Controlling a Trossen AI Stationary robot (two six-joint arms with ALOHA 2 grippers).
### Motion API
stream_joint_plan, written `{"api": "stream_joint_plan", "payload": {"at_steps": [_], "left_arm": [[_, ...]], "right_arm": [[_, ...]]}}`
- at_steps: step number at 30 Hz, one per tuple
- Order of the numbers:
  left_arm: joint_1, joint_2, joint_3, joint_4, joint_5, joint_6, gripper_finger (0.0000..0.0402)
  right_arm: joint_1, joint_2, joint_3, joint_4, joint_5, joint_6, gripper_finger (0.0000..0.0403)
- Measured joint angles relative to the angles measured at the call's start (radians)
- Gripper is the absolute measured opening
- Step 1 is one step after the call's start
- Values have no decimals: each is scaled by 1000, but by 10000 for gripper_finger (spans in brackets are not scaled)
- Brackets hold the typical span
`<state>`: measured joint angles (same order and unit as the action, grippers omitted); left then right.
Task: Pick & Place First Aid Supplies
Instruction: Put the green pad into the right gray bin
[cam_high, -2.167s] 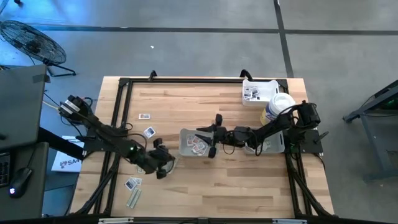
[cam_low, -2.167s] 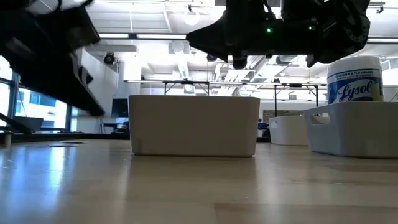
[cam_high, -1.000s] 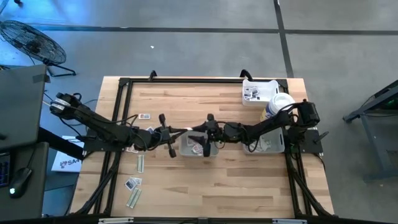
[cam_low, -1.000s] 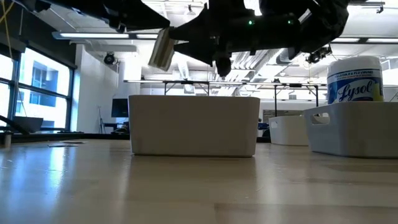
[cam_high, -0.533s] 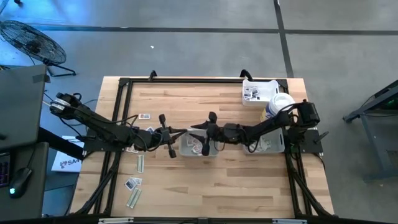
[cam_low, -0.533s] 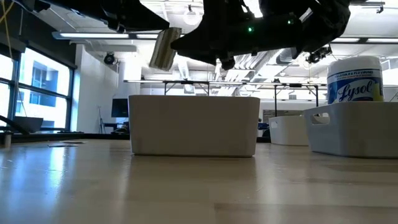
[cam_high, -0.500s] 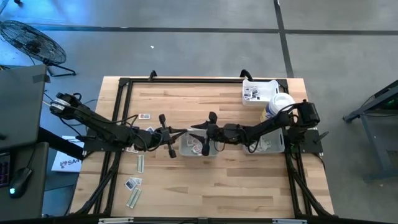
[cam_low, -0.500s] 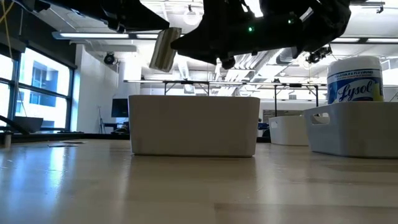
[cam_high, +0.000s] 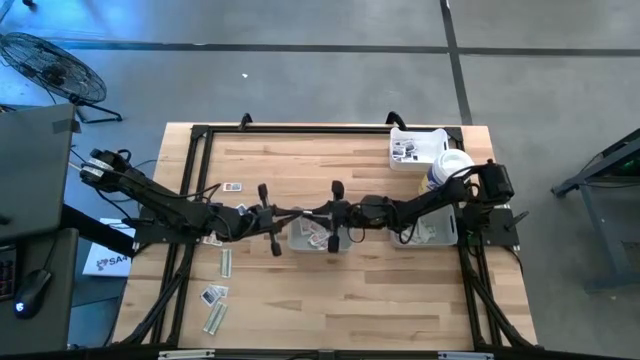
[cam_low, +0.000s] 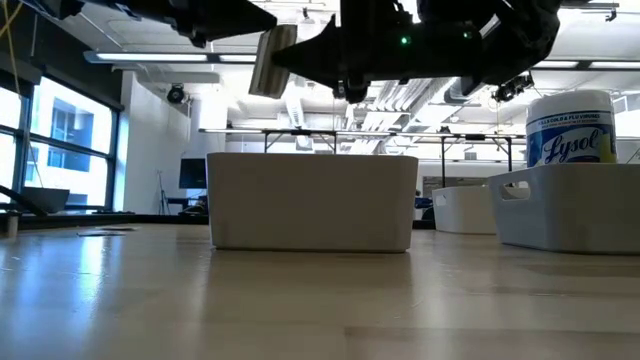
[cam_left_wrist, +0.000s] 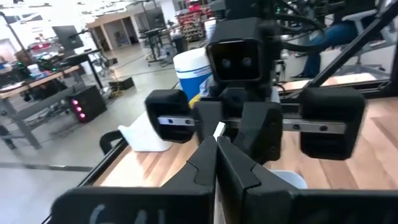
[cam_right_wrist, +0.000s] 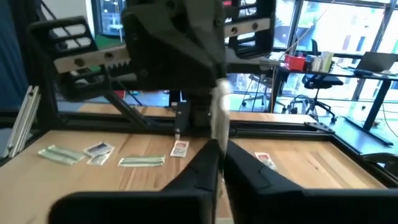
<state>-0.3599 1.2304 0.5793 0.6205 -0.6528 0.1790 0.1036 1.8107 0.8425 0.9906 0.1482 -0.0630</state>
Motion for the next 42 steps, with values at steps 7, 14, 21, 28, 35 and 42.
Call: {"api": "stream_joint_plan", "payload": {"at_steps": [7,14,21,28,35,42], "left_arm": [[0,-3,0,-10,-2,0,14],[0,-34,-1,-10,20,-4,97],[-13,-105,-1,-226,6,-59,155],[-13,-129,-1,-419,-32,-207,158],[-13,-122,-1,-413,-93,-229,158],[-13,-122,-1,-399,-121,-229,158]], "right_arm": [[11,-19,0,-86,35,-16,5],[35,-138,0,-231,45,-33,2],[84,-355,0,-789,196,-13,2],[87,-644,0,-1529,236,338,1],[79,-786,-1,-1972,191,724,1],[79,-790,-125,-1970,7,846,1]]}}
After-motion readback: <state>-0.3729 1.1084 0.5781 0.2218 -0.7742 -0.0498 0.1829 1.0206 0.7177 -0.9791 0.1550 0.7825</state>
